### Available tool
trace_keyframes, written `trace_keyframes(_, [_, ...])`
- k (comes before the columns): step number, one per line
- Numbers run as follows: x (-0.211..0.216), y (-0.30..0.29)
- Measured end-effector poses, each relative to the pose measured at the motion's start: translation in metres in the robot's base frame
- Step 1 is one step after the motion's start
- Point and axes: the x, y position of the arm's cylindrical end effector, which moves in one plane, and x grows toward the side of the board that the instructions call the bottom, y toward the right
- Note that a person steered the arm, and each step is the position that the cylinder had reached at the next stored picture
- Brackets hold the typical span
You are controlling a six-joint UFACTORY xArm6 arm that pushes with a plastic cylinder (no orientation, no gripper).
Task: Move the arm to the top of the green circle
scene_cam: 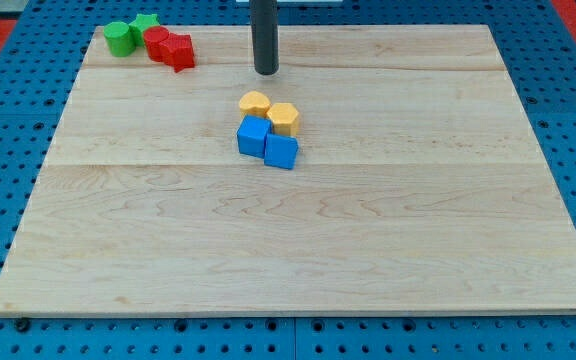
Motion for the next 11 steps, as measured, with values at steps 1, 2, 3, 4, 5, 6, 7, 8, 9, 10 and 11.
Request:
trace_keyframes(1, [0.009,0.000])
trace_keyframes(2, [0.057,-0.044])
trace_keyframes(3, [0.089,-0.121])
trace_keyframes(4, [0.100,-0.220])
trace_keyframes(5, [0.100,-0.274])
trace_keyframes(6, [0.083,-0.274])
trace_keyframes(7, [0.027,-0.274])
trace_keyframes(8, [0.001,-0.272])
trace_keyframes(9, [-0.048,-0.266])
trace_keyframes(10, [-0.084,-0.239])
trace_keyframes(11, [-0.098,-0.227])
